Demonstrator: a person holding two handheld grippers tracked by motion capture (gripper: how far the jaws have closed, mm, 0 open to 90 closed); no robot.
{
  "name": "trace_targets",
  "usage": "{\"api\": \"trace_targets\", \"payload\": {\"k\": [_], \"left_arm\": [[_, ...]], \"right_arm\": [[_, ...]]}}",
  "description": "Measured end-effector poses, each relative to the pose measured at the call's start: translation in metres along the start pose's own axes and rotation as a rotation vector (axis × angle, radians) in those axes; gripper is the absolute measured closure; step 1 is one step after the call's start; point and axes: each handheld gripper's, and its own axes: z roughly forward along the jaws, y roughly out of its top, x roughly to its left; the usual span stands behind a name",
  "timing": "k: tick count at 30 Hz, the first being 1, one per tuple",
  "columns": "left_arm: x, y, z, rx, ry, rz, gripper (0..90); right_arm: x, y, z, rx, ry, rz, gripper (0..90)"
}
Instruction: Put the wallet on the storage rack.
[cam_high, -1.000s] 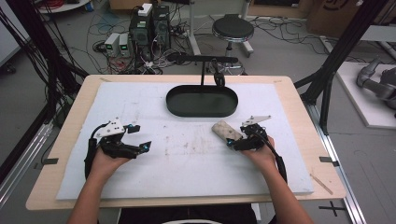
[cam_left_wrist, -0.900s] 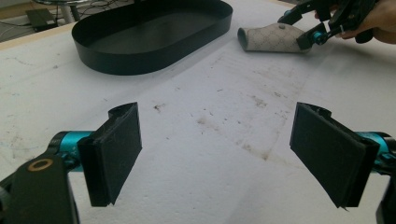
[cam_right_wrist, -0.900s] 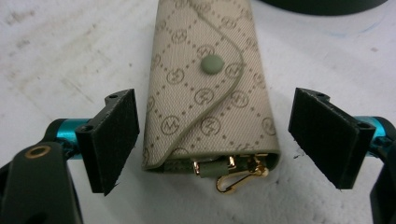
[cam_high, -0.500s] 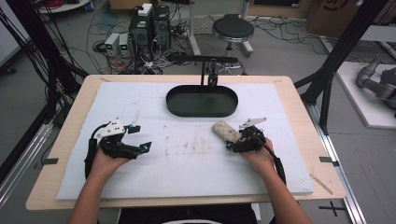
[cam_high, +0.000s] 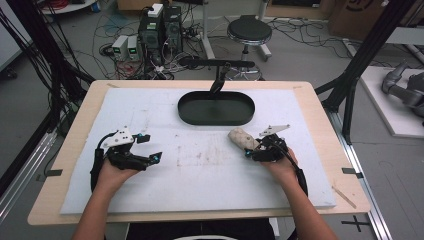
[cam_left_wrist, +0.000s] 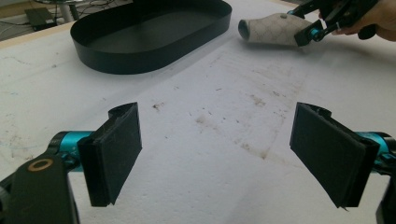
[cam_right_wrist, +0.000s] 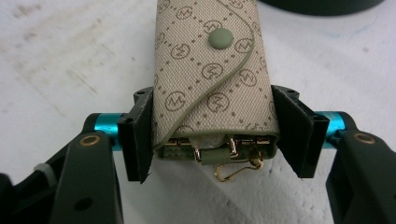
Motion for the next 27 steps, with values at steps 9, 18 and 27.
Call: {"api": "trace_targets", "payload": {"k": [9, 18, 27], "left_arm": [[0.001, 0.001, -0.003, -0.005, 0.004, 0.0, 16.7], [0.002, 0.001, -0.004, -0.009, 0.005, -0.003, 16.7], [0.002, 0.001, -0.004, -0.005, 0.004, -0.002, 16.7]], "right_arm": [[-0.004, 0.02, -0.011, -0.03, 0.019, -0.04, 37.2], [-0.011, 0.056, -0.02, -0.043, 0.015, -0.103, 37.2], [-0.02, 0.085, -0.014, -0.042, 0.026, -0.144, 37.1]]}}
